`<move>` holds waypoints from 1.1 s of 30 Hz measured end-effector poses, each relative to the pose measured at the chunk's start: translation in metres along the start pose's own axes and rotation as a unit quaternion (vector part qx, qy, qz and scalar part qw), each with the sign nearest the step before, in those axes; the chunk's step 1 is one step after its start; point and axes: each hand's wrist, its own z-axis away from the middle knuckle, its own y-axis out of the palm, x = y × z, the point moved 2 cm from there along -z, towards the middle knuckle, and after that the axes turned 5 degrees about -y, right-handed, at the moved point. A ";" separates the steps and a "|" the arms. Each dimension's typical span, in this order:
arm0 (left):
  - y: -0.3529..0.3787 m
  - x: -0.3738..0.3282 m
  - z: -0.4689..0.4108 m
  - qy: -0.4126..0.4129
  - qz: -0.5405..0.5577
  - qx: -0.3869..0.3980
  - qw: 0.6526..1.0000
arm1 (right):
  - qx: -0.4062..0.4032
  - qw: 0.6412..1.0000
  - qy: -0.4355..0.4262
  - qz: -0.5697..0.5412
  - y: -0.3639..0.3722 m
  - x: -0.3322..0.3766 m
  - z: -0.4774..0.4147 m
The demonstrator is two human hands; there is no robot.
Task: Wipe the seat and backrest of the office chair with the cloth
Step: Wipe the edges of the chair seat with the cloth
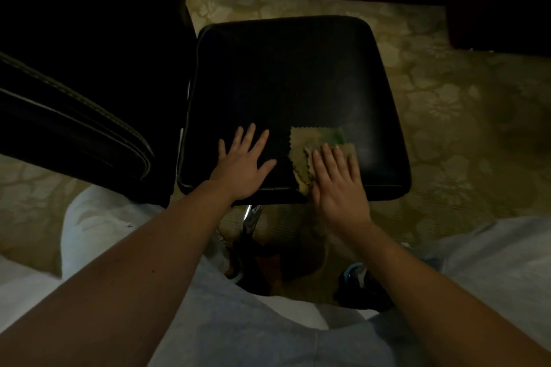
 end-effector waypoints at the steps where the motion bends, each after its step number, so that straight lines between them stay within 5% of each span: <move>1: 0.001 0.001 0.000 0.000 0.003 -0.002 1.000 | -0.004 1.000 0.012 -0.002 -0.001 -0.011 0.002; 8: -0.002 -0.004 -0.002 -0.016 0.019 0.019 1.000 | -0.025 0.990 0.140 -0.008 -0.004 -0.007 0.004; 18: -0.006 -0.004 -0.001 -0.006 -0.001 0.021 1.000 | 0.018 1.000 0.007 -0.002 -0.002 0.001 0.001; 26: -0.013 0.007 0.005 -0.028 -0.029 0.014 0.999 | -0.005 0.994 0.112 0.000 -0.001 0.000 0.004; 33: -0.007 0.011 0.004 -0.013 -0.016 0.017 1.000 | 0.031 0.999 0.013 0.010 -0.001 0.032 -0.012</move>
